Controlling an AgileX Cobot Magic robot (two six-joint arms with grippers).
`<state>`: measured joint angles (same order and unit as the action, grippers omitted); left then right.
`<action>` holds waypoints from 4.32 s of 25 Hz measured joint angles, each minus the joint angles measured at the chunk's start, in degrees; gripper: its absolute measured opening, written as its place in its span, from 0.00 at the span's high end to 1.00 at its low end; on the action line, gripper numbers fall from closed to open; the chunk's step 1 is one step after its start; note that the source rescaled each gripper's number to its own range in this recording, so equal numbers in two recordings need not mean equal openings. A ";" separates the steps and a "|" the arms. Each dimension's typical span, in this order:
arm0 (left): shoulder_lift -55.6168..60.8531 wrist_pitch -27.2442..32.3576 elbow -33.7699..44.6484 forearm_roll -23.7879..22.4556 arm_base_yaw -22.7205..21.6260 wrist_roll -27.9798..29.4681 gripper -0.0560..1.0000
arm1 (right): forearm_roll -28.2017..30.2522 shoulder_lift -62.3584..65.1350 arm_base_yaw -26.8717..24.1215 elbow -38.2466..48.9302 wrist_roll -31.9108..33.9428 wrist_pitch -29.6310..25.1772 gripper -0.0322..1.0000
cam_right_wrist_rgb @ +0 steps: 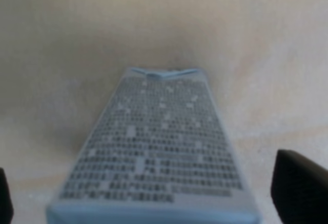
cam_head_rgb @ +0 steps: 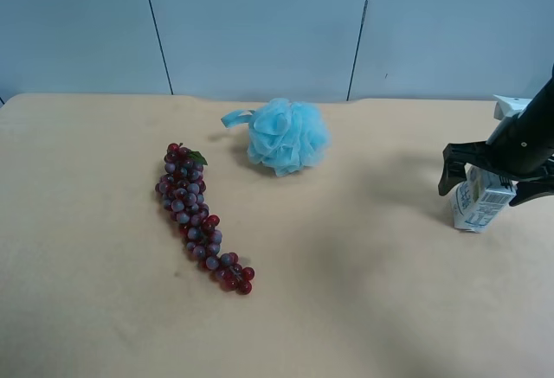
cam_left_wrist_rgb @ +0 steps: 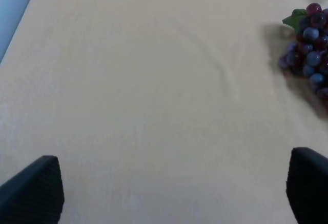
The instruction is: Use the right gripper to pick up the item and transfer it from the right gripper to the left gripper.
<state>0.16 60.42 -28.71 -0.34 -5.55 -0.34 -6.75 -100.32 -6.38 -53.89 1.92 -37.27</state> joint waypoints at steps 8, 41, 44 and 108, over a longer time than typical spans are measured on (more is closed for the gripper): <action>0.00 0.00 0.00 0.00 0.00 0.00 0.10 | -0.40 0.00 0.00 0.00 2.16 0.00 0.19; 0.00 -0.11 0.00 0.00 0.00 0.00 0.10 | -0.17 0.00 0.00 0.00 4.33 -0.91 0.97; 0.00 -0.11 0.00 0.00 0.00 0.00 0.10 | -0.17 0.00 0.00 0.00 4.28 -1.01 0.97; -0.73 -0.28 -0.07 -0.58 0.00 0.00 0.10 | -68.44 -7.81 11.03 -9.11 -46.98 -29.72 0.97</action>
<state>-0.57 60.14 -28.79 -0.92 -5.55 -0.34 -75.19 -108.14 4.65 -63.01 -45.06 -66.99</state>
